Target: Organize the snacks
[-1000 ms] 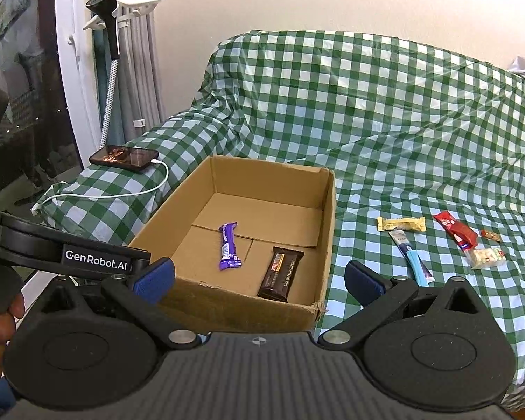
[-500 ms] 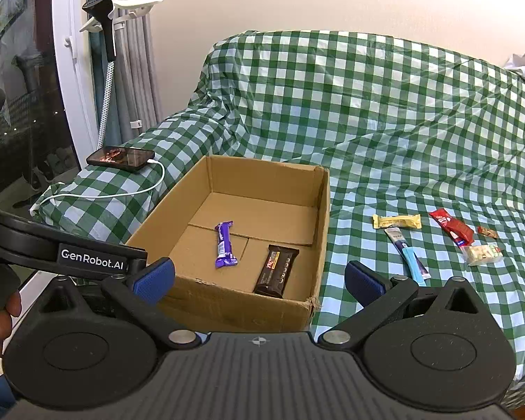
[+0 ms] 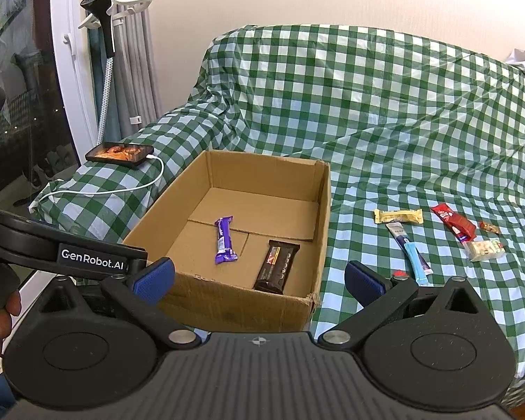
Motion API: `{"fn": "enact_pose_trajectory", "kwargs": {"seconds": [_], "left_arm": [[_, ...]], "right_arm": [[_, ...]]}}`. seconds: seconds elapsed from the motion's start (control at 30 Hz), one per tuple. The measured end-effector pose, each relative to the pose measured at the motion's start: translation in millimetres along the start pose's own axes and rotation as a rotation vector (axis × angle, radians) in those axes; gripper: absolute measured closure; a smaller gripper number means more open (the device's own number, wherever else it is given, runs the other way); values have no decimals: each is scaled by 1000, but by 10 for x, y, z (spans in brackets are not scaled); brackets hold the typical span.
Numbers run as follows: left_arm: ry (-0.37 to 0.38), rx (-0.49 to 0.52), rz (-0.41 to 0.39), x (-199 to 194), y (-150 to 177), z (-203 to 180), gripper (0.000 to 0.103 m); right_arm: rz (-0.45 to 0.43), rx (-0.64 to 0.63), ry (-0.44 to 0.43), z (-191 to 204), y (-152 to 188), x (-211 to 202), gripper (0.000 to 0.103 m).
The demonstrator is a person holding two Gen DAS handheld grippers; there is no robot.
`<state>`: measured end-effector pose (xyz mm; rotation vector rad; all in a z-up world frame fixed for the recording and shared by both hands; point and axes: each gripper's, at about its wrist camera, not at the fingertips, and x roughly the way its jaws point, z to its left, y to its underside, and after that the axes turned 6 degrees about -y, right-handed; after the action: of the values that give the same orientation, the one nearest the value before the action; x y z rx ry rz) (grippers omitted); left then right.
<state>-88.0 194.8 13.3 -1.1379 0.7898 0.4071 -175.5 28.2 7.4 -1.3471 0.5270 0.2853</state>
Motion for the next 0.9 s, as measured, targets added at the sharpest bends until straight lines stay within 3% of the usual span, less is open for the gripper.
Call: {"fn": "enact_pose_trajectory", "kwargs": {"seconds": [0.9], "left_arm": [[7,30,65,260,-55,-116,0]], "right_arm": [[68,23,14,-58,65,222,1]]}}
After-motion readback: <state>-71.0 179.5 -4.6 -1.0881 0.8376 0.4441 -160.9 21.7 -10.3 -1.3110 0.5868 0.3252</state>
